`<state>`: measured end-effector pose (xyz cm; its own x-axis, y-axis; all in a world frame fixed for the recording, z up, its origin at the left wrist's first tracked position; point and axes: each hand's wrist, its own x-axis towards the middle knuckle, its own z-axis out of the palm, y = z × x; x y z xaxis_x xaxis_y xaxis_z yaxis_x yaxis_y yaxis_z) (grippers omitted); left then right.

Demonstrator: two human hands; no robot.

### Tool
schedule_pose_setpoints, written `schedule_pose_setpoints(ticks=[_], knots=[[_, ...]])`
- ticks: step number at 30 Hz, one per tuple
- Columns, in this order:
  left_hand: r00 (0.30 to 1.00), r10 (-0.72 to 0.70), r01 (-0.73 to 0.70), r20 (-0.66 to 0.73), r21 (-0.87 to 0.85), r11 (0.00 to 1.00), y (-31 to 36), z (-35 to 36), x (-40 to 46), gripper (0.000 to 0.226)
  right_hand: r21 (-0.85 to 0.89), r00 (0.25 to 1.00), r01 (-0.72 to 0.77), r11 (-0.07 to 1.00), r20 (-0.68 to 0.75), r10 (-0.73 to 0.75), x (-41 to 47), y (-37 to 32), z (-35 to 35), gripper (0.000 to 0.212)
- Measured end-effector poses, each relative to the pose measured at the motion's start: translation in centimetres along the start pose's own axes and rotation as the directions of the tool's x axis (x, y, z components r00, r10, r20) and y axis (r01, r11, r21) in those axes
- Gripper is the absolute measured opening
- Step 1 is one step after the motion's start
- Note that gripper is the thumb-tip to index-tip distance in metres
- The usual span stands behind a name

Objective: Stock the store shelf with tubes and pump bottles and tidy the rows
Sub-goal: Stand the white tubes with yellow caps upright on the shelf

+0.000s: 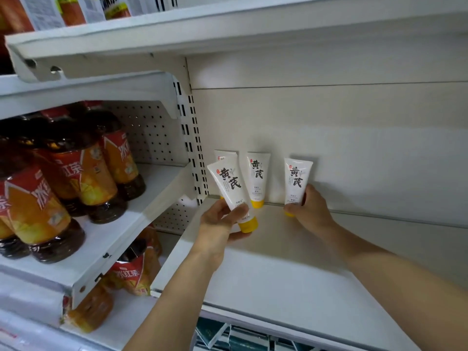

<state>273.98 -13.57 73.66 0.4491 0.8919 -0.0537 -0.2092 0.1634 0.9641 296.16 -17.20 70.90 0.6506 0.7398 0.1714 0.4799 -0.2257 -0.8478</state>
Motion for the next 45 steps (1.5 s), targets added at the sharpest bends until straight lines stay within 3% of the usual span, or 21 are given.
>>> schedule_pose_setpoints(ticks=[8, 20, 30, 35, 37, 39, 41, 43, 45], knots=[[0.999, -0.007, 0.007, -0.041, 0.013, 1.000, -0.3, -0.2, 0.1, 0.026, -0.061, 0.995, 0.024, 0.998, -0.100, -0.030, 0.4, 0.2, 1.2, 0.046], [0.998, -0.004, 0.003, -0.055, -0.014, 1.000, -0.2, 0.6, -0.4, 0.025, -0.022, 0.993, 0.031, 0.999, -0.114, -0.034, 0.4, 0.3, 1.4, 0.034], [0.994, -0.002, -0.001, -0.111, -0.034, 0.999, 0.0, -0.4, -1.1, 0.030, -0.011, 0.988, 0.038, 0.999, -0.151, -0.039, 0.5, 0.5, 1.9, 0.043], [0.996, -0.002, -0.002, -0.088, -0.042, 0.999, 0.2, 0.0, -1.6, 0.034, -0.037, 0.991, 0.035, 0.999, -0.130, -0.039, 1.0, 1.0, 1.9, 0.043], [0.997, -0.005, 0.003, -0.073, -0.041, 0.999, 0.2, 0.2, -1.7, 0.034, -0.025, 0.984, 0.023, 0.999, -0.176, -0.027, 0.6, 1.1, 1.4, 0.048], [0.998, -0.009, 0.007, -0.062, -0.035, 0.999, 0.2, 0.6, -1.7, 0.032, -0.008, 0.978, 0.010, 1.000, -0.210, -0.011, -0.4, 1.0, 0.7, 0.040], [0.999, -0.007, 0.006, -0.045, -0.023, 1.000, 0.1, 1.1, -1.6, 0.030, 0.117, 0.989, 0.080, 0.990, -0.134, -0.064, -1.5, 0.6, -0.1, 0.024], [1.000, -0.003, 0.003, -0.018, -0.008, 1.000, -0.1, 1.8, -1.6, 0.028, 0.313, 0.988, 0.108, 0.943, 0.076, -0.138, -2.8, -0.3, -1.3, 0.016], [1.000, 0.005, -0.006, 0.024, 0.021, 1.000, -0.3, 2.6, -1.4, 0.027, 0.365, 0.926, 0.066, 0.929, 0.325, -0.194, -4.0, -1.3, -2.5, 0.019]])
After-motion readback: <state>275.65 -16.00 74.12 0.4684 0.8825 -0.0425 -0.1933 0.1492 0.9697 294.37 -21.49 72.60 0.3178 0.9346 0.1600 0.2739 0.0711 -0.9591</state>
